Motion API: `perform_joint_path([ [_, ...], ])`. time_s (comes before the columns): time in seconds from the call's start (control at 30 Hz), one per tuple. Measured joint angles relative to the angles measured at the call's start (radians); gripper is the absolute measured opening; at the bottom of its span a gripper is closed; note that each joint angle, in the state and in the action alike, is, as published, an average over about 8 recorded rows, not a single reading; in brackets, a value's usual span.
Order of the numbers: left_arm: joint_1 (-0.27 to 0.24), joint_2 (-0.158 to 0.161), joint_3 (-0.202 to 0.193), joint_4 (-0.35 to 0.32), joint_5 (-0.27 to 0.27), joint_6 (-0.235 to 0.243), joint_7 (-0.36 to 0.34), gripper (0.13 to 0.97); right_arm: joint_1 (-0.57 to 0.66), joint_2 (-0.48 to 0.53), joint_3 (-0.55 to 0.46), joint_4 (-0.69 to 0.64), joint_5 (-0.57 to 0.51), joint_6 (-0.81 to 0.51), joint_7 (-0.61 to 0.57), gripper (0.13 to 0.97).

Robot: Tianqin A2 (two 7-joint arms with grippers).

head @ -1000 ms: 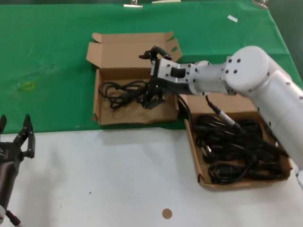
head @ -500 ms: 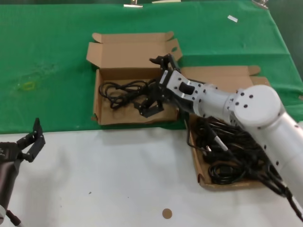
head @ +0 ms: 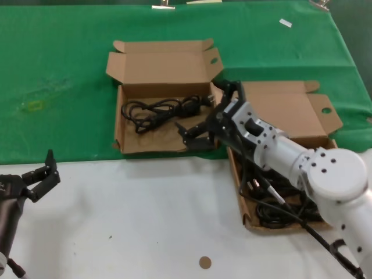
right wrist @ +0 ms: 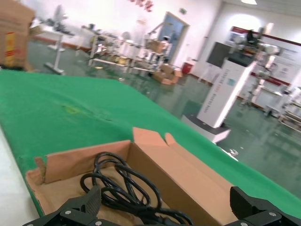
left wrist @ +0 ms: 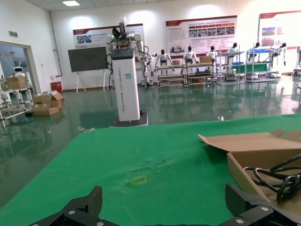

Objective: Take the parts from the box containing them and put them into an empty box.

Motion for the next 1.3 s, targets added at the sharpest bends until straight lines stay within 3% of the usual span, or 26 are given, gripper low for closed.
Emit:
perform_joint_path([
  [0.27,0.0,0.0,0.0,0.0,0.0,0.0,0.0,0.933,-0.127,0.012,0.061,0.104,0.063,0.084,0.022,0.966],
  [1.0,0.0,0.0,0.0,0.0,0.0,0.0,0.0,0.966,-0.477,0.046,0.228,0.388,0.236,0.312,0.083,0.966],
  [1.3,0.0,0.0,0.0,0.0,0.0,0.0,0.0,0.966,-0.529,0.051,0.253,0.43,0.261,0.346,0.092,0.966],
])
